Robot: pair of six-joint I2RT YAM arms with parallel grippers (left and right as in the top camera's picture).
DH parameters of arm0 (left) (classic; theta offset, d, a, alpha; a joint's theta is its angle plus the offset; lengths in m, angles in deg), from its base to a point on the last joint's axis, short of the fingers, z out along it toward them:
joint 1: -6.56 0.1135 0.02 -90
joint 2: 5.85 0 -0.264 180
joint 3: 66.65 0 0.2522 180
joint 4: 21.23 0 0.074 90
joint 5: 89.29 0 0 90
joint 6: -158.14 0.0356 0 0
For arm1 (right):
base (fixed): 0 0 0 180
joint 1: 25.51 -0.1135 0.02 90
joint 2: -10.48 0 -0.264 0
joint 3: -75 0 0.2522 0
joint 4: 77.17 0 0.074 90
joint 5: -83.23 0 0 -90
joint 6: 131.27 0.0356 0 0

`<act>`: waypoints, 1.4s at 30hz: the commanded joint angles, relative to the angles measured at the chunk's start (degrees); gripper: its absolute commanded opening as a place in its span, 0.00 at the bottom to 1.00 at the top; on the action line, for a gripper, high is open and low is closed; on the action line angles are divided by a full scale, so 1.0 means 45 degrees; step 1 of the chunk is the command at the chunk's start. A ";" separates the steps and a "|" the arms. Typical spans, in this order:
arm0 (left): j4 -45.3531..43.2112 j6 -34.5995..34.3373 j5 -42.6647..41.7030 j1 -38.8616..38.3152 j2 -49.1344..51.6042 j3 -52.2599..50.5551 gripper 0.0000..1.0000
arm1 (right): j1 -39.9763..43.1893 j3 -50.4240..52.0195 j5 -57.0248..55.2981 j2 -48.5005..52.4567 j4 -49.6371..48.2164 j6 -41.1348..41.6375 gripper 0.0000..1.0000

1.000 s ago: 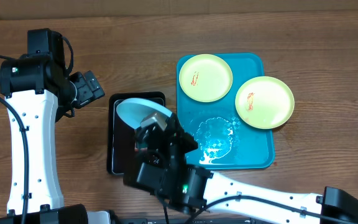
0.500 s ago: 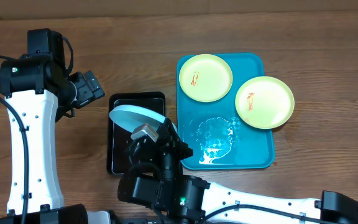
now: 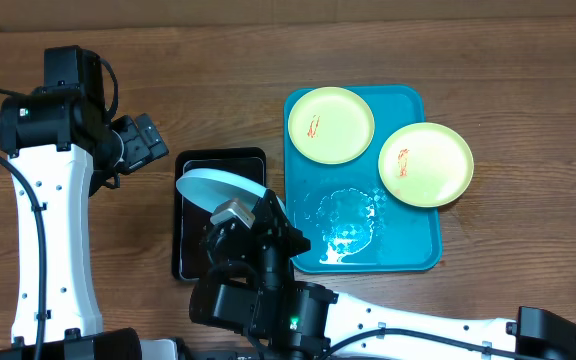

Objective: Clean dirty plates on tray and stack at the side
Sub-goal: 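Lift the white plate with the right gripper and tilt it over the black tray, then carry the white plate right and set it on the table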

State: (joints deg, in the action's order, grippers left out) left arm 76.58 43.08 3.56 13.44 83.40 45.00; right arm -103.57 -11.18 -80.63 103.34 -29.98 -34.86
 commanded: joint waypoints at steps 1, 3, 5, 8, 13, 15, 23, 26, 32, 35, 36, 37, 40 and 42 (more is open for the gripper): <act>-0.0019 0.0189 0.0204 0.0049 -0.0112 0.0214 1.00 | 0.0670 -0.0306 0.0568 -0.0155 -0.0131 0.0646 0.04; -0.0019 0.0189 0.0204 0.0049 -0.0112 0.0214 1.00 | 0.1428 -0.0306 0.2263 -0.0155 -0.0039 0.1569 0.04; -0.0024 0.0189 0.0204 0.0049 -0.0112 0.0214 1.00 | 0.2501 -0.0306 0.4930 -0.0155 -0.0029 0.2458 0.04; -0.0019 0.0189 0.0204 0.0049 -0.0112 0.0214 1.00 | 0.4537 -0.0568 0.9724 -0.0189 0.0097 0.4245 0.04; -0.0019 0.0189 0.0204 0.0049 -0.0112 0.0214 1.00 | 0.8636 -0.1365 1.6835 -0.0534 0.0461 0.5649 0.04; -0.0019 0.0189 0.0204 0.0049 -0.0112 0.0214 1.00 | 1.0219 -0.1598 1.8394 -0.0782 0.0753 0.5688 0.04; -0.0024 0.0189 0.0204 0.0049 -0.0112 0.0214 1.00 | 1.8209 -0.1904 1.9336 -0.1540 0.3439 0.6271 0.04; -0.0019 0.0189 0.0204 0.0049 -0.0112 0.0214 1.00 | 2.1187 -0.1899 1.9025 -0.1200 0.4386 0.6251 0.04; -0.0019 0.0189 0.0204 0.0049 -0.0112 0.0214 1.00 | 2.5335 -0.1899 1.7510 0.0136 0.5634 0.6241 0.04; -0.0019 0.0189 0.0204 0.0049 -0.0112 0.0214 1.00 | 2.6117 -0.1855 1.6626 0.0991 0.6057 0.6193 0.04; -0.0019 0.0189 0.0204 0.0049 -0.0112 0.0214 1.00 | 2.6185 -0.1778 1.6514 0.1292 0.6154 0.6144 0.04; -0.0019 0.0189 0.0204 0.0049 -0.0112 0.0214 1.00 | 2.6185 -0.1656 1.6509 0.1549 0.6203 0.6144 0.04; -0.0049 0.0189 0.0194 0.0049 -0.0112 0.0214 1.00 | 2.5898 -0.1005 1.6422 0.2215 0.6023 0.6149 0.04; -0.0053 0.0189 0.0194 0.0049 -0.0112 0.0214 1.00 | 2.5539 -0.0403 1.6398 0.2404 0.5663 0.6144 0.04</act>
State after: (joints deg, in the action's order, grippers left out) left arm 76.54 43.08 3.80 13.44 83.40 45.00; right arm 13.69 -15.93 -5.77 113.33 -3.58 -7.03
